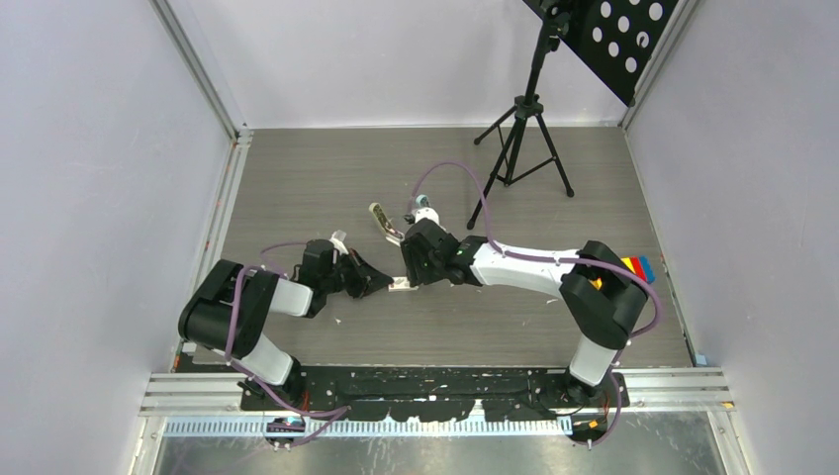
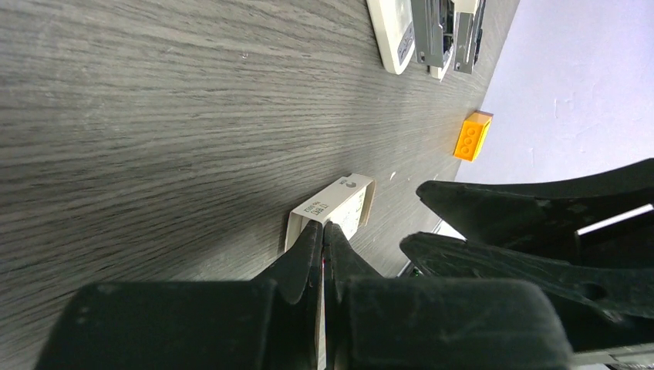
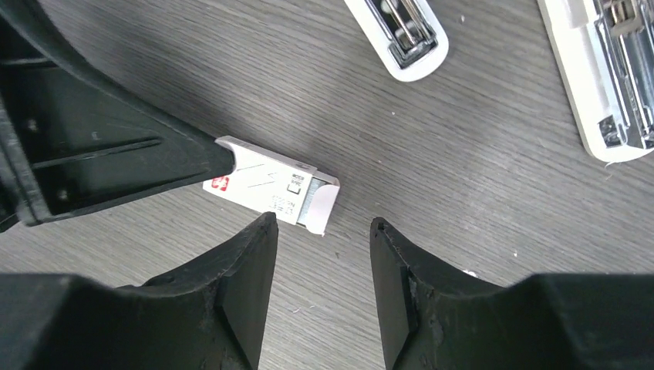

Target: Load the staples into the stapler

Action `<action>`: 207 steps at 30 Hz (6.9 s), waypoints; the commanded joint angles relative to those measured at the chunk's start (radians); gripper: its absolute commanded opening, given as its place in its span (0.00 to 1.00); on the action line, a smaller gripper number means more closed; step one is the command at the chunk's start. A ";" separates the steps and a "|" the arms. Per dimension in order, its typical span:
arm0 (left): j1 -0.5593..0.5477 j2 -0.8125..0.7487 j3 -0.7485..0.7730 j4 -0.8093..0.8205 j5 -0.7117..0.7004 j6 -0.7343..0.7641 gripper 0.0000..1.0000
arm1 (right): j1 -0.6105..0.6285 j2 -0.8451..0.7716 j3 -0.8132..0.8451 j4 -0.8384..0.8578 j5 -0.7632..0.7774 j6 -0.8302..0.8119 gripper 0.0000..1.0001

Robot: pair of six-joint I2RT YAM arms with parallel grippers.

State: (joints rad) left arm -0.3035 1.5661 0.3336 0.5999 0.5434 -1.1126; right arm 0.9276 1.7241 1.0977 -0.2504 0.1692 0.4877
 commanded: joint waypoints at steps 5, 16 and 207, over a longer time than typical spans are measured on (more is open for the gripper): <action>-0.003 -0.020 0.013 -0.038 0.006 0.037 0.00 | 0.004 0.050 0.019 0.005 0.053 0.061 0.48; -0.003 -0.011 0.009 -0.029 0.005 0.036 0.01 | 0.004 0.075 0.020 0.063 0.009 0.082 0.44; -0.454 -0.069 0.148 -0.281 -0.132 1.415 0.43 | -0.157 0.007 -0.082 -0.086 -0.362 0.016 0.00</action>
State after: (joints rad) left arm -0.7509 1.4864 0.4732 0.3538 0.4110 0.2790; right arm 0.7704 1.7439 0.9855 -0.3302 -0.2039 0.5209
